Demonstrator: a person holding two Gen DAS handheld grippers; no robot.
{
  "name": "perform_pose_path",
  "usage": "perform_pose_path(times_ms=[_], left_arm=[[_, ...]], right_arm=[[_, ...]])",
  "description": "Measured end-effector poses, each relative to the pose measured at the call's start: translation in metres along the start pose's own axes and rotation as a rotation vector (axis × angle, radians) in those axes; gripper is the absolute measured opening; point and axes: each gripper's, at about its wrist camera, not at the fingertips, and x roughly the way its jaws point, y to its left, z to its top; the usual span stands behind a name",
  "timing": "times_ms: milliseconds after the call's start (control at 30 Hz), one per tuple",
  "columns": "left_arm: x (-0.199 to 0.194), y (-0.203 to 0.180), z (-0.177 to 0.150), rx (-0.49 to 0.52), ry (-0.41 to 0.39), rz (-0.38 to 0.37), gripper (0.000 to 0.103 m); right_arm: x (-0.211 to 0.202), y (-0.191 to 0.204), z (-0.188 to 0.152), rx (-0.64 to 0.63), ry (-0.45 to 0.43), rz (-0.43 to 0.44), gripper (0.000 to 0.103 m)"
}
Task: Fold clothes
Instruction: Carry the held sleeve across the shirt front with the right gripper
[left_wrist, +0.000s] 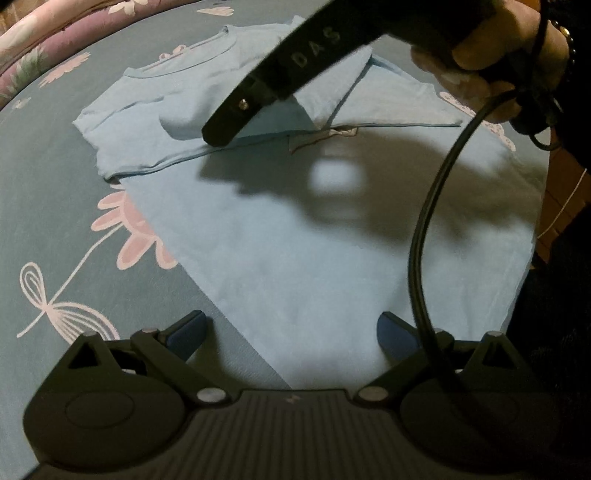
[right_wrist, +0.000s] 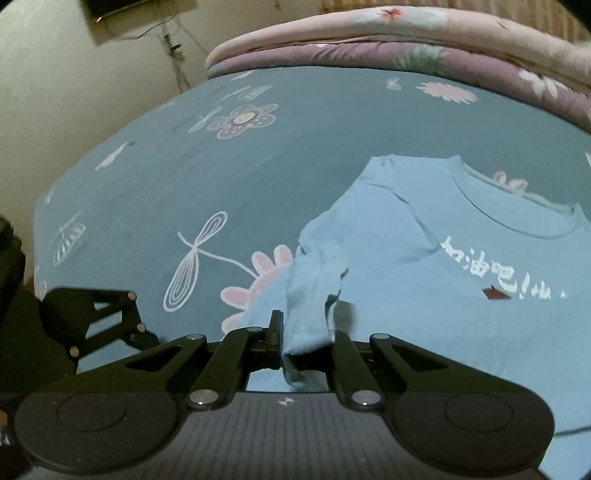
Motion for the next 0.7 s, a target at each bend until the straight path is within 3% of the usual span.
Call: perform_pose_path(times_ms=[300,700], left_arm=[[-0.001,0.005,-0.006,-0.018,-0.004,0.0,0.098],[-0.002,0.009,-0.01,-0.022,-0.017,-0.009,0.098]], right_arm=[[0.017,0.015,-0.008,-0.054,0.066,0.021,0.007],[0.025,0.025,-0.011,-0.084,0.092,0.027,0.007]])
